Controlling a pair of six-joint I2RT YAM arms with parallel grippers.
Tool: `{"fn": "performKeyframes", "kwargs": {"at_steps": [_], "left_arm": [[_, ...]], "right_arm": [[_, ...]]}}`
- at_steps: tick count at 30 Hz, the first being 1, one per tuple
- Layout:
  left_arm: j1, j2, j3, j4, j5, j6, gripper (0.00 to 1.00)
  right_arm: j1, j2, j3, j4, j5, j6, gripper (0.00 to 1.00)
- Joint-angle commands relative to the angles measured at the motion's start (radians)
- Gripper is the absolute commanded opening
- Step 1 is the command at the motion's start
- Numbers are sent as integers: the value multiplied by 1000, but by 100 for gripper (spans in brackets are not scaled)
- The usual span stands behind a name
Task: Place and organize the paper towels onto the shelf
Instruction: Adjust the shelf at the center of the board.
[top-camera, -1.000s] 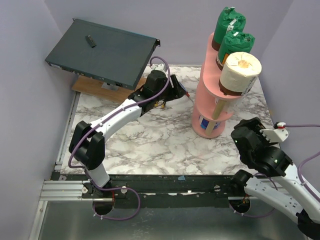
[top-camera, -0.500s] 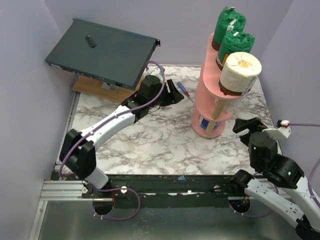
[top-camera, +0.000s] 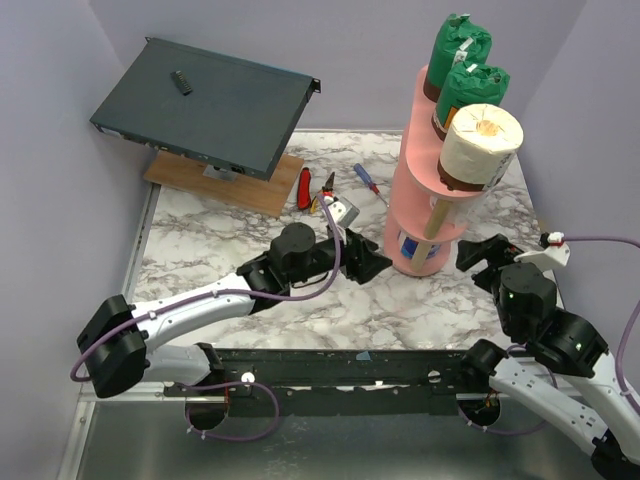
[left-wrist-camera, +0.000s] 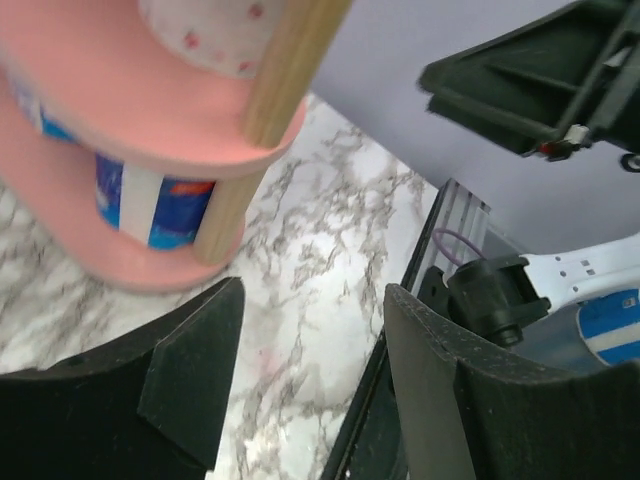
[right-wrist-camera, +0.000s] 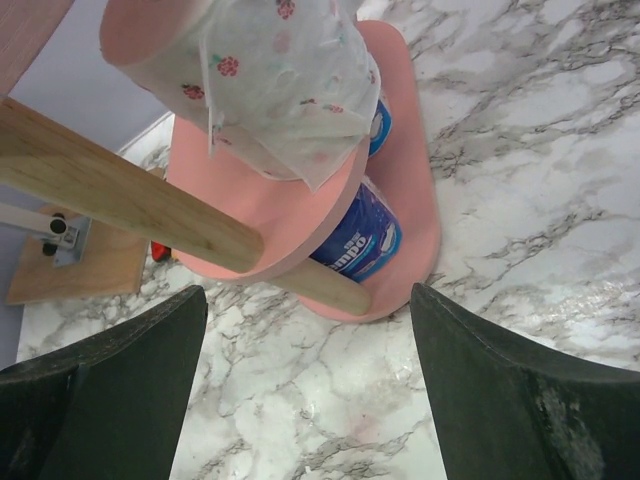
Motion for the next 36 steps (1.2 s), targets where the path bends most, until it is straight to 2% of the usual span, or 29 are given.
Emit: {"fn": "performKeyframes", "kwargs": {"at_steps": [1, 7, 13, 20, 28, 32, 36], "left_arm": [[-55, 39, 22, 227, -32, 230, 63], [-103, 164, 82, 388, -36, 394, 67], [-106, 315, 163, 500, -48, 471, 68], [-106, 466, 299, 535, -2, 474, 68], [-105, 565, 400, 519, 24, 472, 66], [-106, 611, 446, 499, 16, 478, 62], [-106, 638, 475, 481, -3, 480, 50]], "right_arm": [[4, -10, -1, 25, -61, -28, 86], [5, -25, -7, 42, -99, -38, 86], [5, -51, -14, 63, -154, -45, 86], [4, -54, -23, 78, -186, -56, 86], [4, -85, -28, 92, -182, -71, 86], [5, -100, -29, 96, -178, -78, 86], [4, -105, -32, 100, -172, -82, 86]]}}
